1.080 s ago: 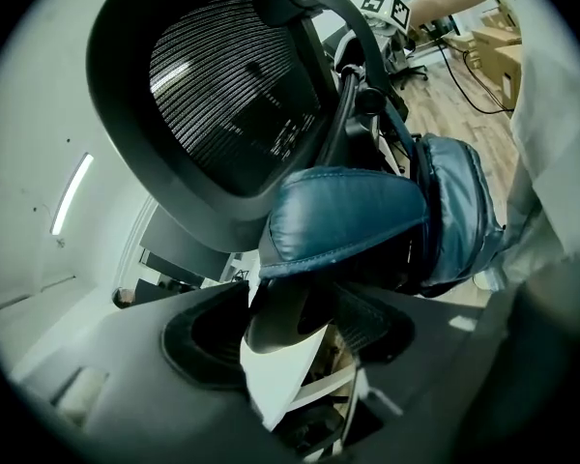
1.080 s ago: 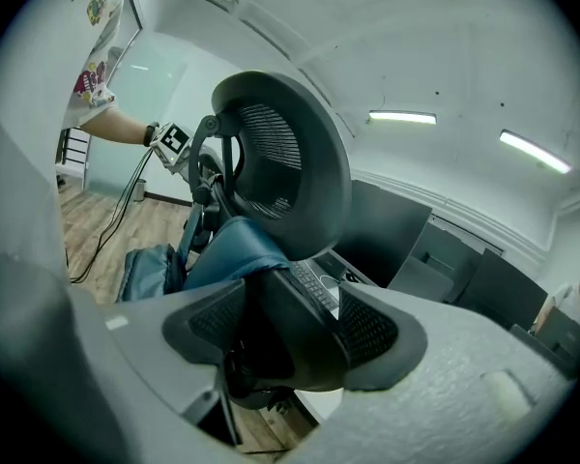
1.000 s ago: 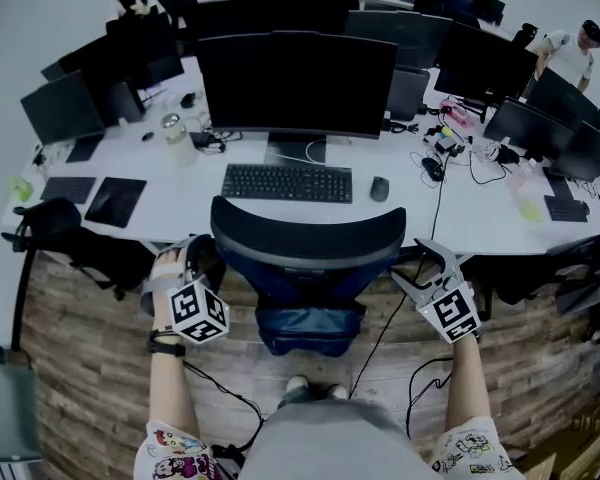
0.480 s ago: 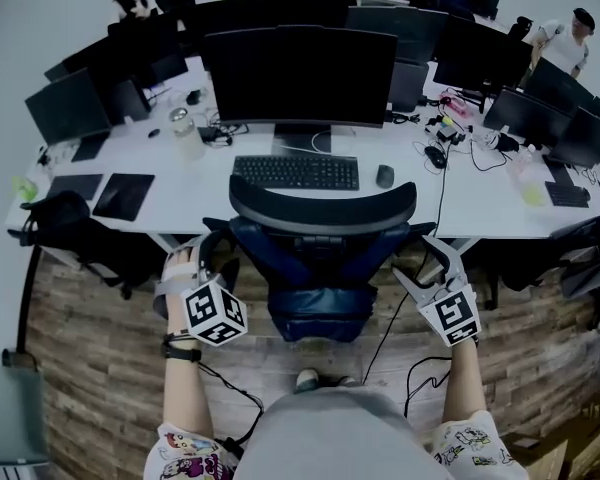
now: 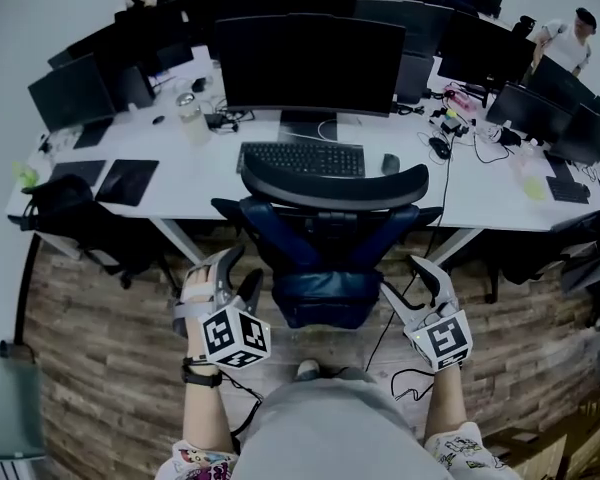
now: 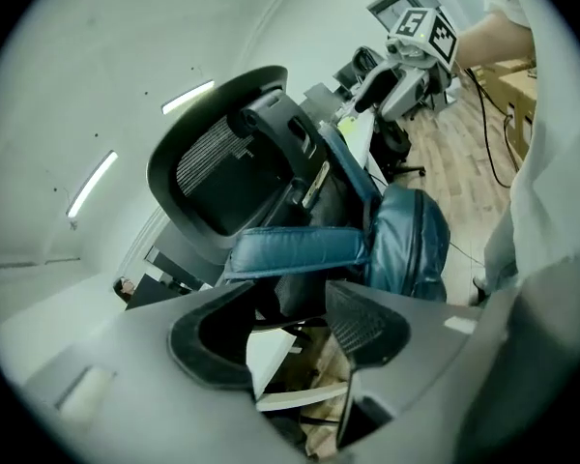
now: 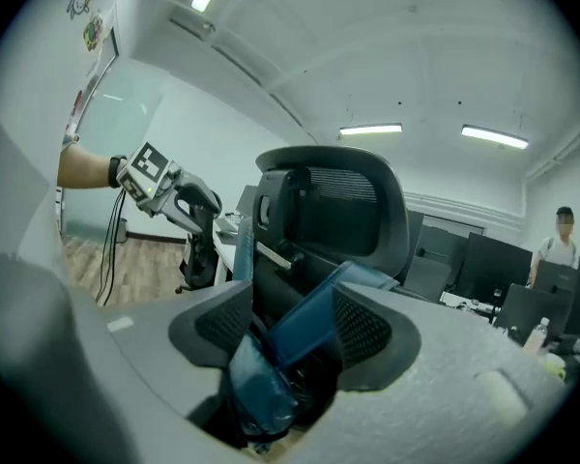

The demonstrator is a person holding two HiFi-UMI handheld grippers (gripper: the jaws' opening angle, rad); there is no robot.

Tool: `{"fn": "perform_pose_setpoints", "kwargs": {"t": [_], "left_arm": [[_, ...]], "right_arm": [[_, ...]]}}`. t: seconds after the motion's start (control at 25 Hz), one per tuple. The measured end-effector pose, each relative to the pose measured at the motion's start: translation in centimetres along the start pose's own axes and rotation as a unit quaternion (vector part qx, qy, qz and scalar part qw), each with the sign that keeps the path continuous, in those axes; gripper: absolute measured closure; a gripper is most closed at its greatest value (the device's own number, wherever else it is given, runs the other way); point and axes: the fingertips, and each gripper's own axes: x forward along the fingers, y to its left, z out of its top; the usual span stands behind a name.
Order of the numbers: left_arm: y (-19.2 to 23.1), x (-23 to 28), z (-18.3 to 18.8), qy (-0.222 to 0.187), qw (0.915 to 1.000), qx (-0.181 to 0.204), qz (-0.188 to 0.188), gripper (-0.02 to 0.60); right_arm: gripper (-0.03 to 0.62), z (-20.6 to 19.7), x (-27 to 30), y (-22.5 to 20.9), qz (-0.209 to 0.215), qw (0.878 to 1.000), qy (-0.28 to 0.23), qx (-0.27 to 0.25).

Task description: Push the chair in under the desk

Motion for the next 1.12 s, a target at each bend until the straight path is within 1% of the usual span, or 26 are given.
{"fn": "perform_pose_setpoints", "kwargs": {"t": [0.16, 0.28, 0.36, 0.48, 0.56, 0.6, 0.76, 0.88, 0.96, 1.04, 1.12], "left_arm": [[-1.6, -1.7, 1.1, -0.034, 0.9980, -0.052, -0.004, 0.387], [-2.5, -2.7, 1.6, -0.061, 0.9930, -0.101, -0.006, 0.415], [-3.2, -3.2, 1.8, -0.074, 0.9886, -0.131, -0.009, 0.433], [-4.2, -3.6, 1.9, -0.087, 0.9825, -0.164, -0.015, 0.459], [-4.9, -3.8, 2.1, -0.095, 0.9781, -0.184, -0.022, 0.480], [-5.2, -4.0, 2.1, -0.099, 0.9755, -0.194, -0.027, 0.493], [-6.3, -4.6, 2.3, -0.121, 0.9616, -0.243, -0.041, 0.539], [-6.7, -5.1, 2.0, -0.128, 0.9550, -0.265, -0.037, 0.573], [-6.9, -5.2, 2.0, -0.131, 0.9527, -0.272, -0.037, 0.572], [-7.0, -5.4, 1.9, -0.133, 0.9506, -0.278, -0.037, 0.572], [-6.9, -5.6, 1.7, -0.137, 0.9461, -0.291, -0.035, 0.572]], "right_arm": [[0.370, 0.9, -0.7, 2.3, 0.002, 0.999, -0.022, 0.034], [0.398, 1.4, -1.1, 3.6, 0.003, 0.998, -0.035, 0.055], [0.407, 1.6, -1.4, 4.1, 0.001, 0.996, -0.045, 0.071], [0.438, 1.7, -1.9, 4.4, -0.003, 0.993, -0.059, 0.100], [0.464, 1.6, -2.2, 4.7, -0.005, 0.992, -0.061, 0.111], [0.488, 1.5, -2.4, 4.9, -0.006, 0.992, -0.060, 0.115], [0.543, 1.2, -2.7, 5.6, -0.008, 0.990, -0.062, 0.124], [0.568, 1.1, -2.6, 6.1, -0.001, 0.989, -0.066, 0.133], [0.592, 1.1, -2.5, 6.4, 0.002, 0.989, -0.065, 0.135], [0.592, 1.1, -2.6, 6.6, 0.003, 0.988, -0.067, 0.140], [0.594, 1.2, -2.8, 6.7, 0.001, 0.987, -0.071, 0.146]]}}
